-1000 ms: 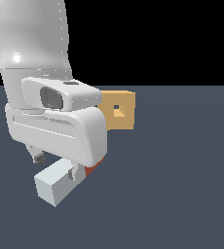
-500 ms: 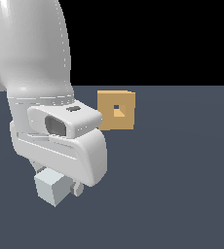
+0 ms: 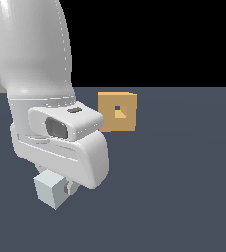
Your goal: Insert the peg into the horizontal hole in a box.
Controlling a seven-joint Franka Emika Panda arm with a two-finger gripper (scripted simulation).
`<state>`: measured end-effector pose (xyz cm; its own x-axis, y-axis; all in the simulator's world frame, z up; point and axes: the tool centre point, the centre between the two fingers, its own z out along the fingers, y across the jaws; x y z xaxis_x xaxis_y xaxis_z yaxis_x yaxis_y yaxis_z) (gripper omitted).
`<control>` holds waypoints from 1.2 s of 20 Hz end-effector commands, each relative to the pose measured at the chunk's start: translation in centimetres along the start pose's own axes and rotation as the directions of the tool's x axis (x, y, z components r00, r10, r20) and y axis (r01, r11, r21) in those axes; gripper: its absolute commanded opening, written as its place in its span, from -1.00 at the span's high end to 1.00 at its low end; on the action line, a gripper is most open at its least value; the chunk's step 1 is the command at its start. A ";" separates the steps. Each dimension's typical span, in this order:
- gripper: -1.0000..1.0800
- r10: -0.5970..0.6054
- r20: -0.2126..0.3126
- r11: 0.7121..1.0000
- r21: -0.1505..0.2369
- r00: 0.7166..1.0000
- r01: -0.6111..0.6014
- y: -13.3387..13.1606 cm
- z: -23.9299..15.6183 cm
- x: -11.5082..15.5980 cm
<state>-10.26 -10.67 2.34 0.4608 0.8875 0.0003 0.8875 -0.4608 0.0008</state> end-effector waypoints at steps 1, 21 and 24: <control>1.00 0.000 0.000 1.000 0.000 1.000 0.000 0.0 0.0 0.0; 1.00 -0.282 0.003 0.959 0.000 0.959 0.282 4.0 -3.2 11.5; 1.00 -0.358 0.003 0.934 0.000 0.934 0.358 4.5 -4.0 14.8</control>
<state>-0.54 -1.00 5.78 0.1526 0.9883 -0.0031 0.9883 -0.1526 -0.0021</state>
